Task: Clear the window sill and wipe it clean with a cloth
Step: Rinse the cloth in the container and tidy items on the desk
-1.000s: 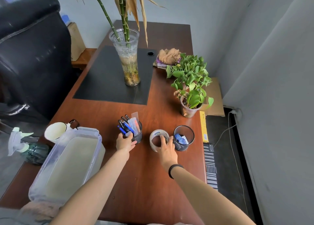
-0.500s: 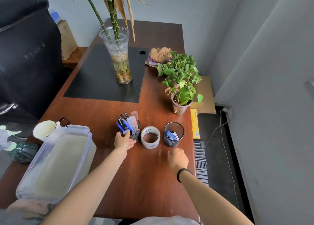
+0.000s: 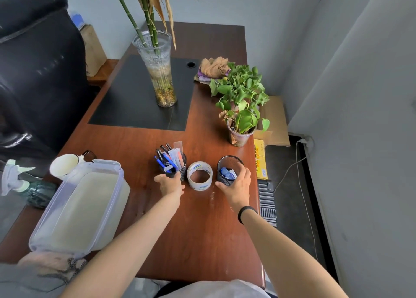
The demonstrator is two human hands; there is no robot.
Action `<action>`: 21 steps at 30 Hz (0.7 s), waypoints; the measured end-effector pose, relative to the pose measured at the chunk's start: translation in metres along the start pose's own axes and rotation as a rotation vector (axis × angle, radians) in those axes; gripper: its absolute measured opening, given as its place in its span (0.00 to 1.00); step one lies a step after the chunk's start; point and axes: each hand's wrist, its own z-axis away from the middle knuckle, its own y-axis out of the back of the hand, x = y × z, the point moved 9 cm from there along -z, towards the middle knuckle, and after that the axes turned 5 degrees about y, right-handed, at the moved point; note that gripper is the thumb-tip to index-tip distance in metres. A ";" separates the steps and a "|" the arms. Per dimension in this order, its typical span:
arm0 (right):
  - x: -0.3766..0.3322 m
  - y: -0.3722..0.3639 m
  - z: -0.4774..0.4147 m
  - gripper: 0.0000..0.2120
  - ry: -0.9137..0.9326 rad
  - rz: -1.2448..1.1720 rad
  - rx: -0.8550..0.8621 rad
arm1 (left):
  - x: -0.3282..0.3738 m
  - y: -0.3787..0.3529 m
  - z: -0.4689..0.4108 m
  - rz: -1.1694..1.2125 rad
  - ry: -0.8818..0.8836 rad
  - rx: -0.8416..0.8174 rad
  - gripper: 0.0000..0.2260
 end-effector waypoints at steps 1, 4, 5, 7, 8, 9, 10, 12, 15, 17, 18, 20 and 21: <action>0.002 0.001 0.001 0.44 -0.002 -0.007 -0.001 | -0.002 0.000 -0.001 0.027 0.035 -0.017 0.16; 0.004 0.004 0.003 0.45 0.015 -0.024 -0.002 | -0.002 -0.006 -0.004 0.095 0.095 -0.087 0.21; 0.004 0.004 0.005 0.47 0.027 -0.012 -0.007 | -0.002 -0.008 -0.004 0.087 0.092 -0.102 0.20; 0.008 0.003 0.010 0.51 -0.001 0.006 -0.004 | -0.005 -0.013 -0.002 0.077 0.099 -0.117 0.19; 0.014 0.003 0.013 0.52 -0.054 0.004 0.000 | -0.011 -0.015 0.001 0.078 0.124 -0.120 0.18; 0.021 0.001 0.016 0.53 -0.114 -0.005 -0.013 | -0.019 -0.018 0.005 0.079 0.165 -0.125 0.18; 0.028 -0.002 0.020 0.52 -0.164 -0.020 -0.046 | -0.027 -0.022 0.008 0.064 0.202 -0.144 0.19; 0.038 -0.011 0.024 0.49 -0.195 -0.054 -0.136 | -0.039 -0.037 0.012 -0.010 0.228 -0.232 0.22; 0.035 -0.015 0.022 0.44 -0.146 -0.104 -0.183 | -0.039 -0.059 0.018 -0.077 0.186 -0.348 0.25; 0.033 -0.011 0.018 0.42 -0.147 -0.124 -0.170 | -0.037 -0.066 0.018 -0.088 0.170 -0.362 0.21; 0.032 -0.010 0.017 0.41 -0.151 -0.129 -0.165 | -0.037 -0.068 0.017 -0.080 0.171 -0.361 0.20; 0.031 -0.009 0.014 0.40 -0.154 -0.121 -0.175 | -0.038 -0.070 0.017 -0.067 0.176 -0.360 0.19; 0.032 -0.011 0.013 0.41 -0.155 -0.116 -0.185 | -0.037 -0.071 0.018 -0.071 0.176 -0.364 0.20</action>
